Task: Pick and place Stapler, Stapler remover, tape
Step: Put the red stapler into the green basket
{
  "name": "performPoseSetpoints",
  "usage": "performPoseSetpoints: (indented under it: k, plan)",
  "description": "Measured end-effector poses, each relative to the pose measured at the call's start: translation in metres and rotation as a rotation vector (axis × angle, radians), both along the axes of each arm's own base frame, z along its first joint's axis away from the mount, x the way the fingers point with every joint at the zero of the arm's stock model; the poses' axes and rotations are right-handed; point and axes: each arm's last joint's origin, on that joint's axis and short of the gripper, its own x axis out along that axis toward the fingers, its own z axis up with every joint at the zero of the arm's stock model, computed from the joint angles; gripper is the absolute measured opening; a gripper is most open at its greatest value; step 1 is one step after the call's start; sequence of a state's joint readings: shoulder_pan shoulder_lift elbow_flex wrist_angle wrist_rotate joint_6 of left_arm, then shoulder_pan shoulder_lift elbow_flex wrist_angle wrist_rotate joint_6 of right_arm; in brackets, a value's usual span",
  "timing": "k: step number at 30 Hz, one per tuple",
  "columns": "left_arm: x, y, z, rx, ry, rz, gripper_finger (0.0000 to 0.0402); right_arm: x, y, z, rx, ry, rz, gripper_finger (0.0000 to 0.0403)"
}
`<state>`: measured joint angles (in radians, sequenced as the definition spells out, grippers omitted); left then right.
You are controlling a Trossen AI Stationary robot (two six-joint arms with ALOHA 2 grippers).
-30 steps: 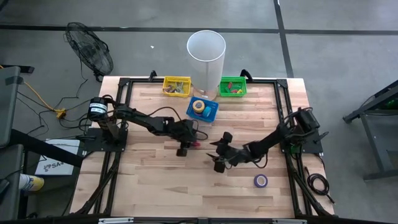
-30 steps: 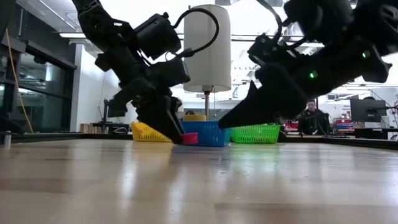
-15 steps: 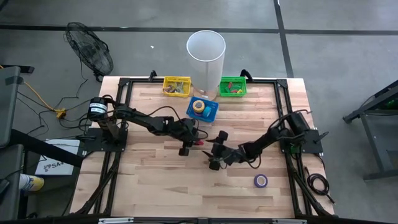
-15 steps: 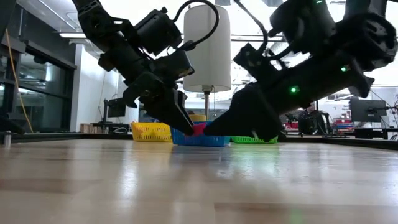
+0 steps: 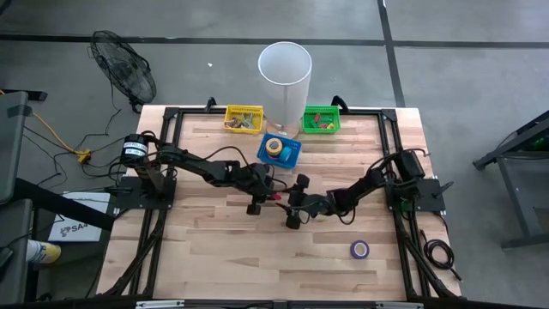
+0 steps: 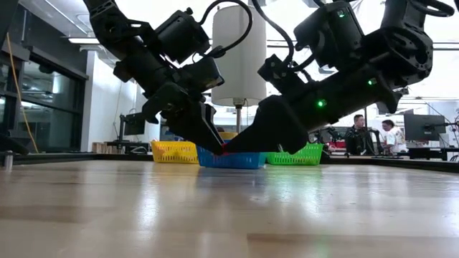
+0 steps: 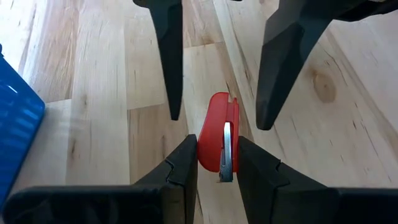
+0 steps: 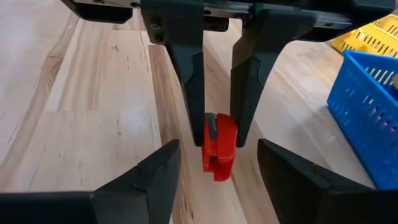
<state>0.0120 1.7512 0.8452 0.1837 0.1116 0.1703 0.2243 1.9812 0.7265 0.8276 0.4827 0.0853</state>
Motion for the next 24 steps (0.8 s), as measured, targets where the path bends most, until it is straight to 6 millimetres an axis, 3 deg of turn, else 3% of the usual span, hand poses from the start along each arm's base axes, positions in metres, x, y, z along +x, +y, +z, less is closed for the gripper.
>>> performPoseSetpoints:
  k: [15, 24]
  plan:
    - [0.0, 0.0, 0.0, 0.0, 0.0, 0.0, 0.0082, 0.0002, -0.0004, -0.0001, 0.005, 0.001, 0.008, 0.0139]
    - [0.0007, 0.0, 0.0009, -0.014, -0.009, 0.011, 0.0082, 0.0003, -0.0001, -0.0001, 0.008, 0.002, 0.018, 0.0124]
